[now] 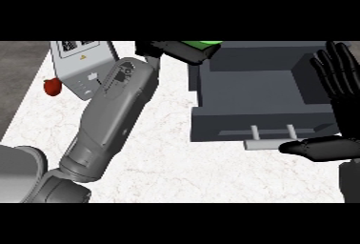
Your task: Pick up the cup, place it into the drawer and close the drawer
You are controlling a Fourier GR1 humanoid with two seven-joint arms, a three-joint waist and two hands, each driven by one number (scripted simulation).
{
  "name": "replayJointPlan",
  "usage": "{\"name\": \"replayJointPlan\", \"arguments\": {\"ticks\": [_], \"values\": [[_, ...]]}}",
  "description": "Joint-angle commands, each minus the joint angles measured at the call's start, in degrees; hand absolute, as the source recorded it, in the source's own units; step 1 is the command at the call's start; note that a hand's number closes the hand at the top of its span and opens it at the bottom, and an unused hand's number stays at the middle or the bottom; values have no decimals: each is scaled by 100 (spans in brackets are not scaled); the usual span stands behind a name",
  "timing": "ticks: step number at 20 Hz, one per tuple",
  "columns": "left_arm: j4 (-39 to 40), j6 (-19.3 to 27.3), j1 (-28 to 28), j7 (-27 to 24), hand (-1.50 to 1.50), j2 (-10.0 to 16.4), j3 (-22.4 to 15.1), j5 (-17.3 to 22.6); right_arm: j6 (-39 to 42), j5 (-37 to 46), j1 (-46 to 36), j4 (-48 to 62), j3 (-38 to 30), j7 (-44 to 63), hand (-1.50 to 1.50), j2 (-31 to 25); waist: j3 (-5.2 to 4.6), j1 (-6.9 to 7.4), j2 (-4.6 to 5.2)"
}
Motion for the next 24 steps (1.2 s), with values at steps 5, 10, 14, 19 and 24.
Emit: {"name": "replayJointPlan", "arguments": {"ticks": [5,10,14,19,24], "values": [[1492,956,-1275,746,150,-10,-743,572,39,28,-398,197,154,-23,-150,36,4,-288,86],[2172,1014,-1444,827,150,-10,-1150,713,89,-121,-547,366,7,-68,-150,-20,10,-459,147],[2351,645,-1319,1069,150,-10,-1675,850,309,-254,-516,314,50,-35,-150,-111,13,-715,161],[2596,411,-1171,1030,150,-10,-2028,823,128,-49,-860,342,362,4,-150,124,10,-874,259],[2305,501,-839,785,-150,-10,-2102,1280,340,-237,-952,355,452,-43,-150,145,6,-1077,277]]}}
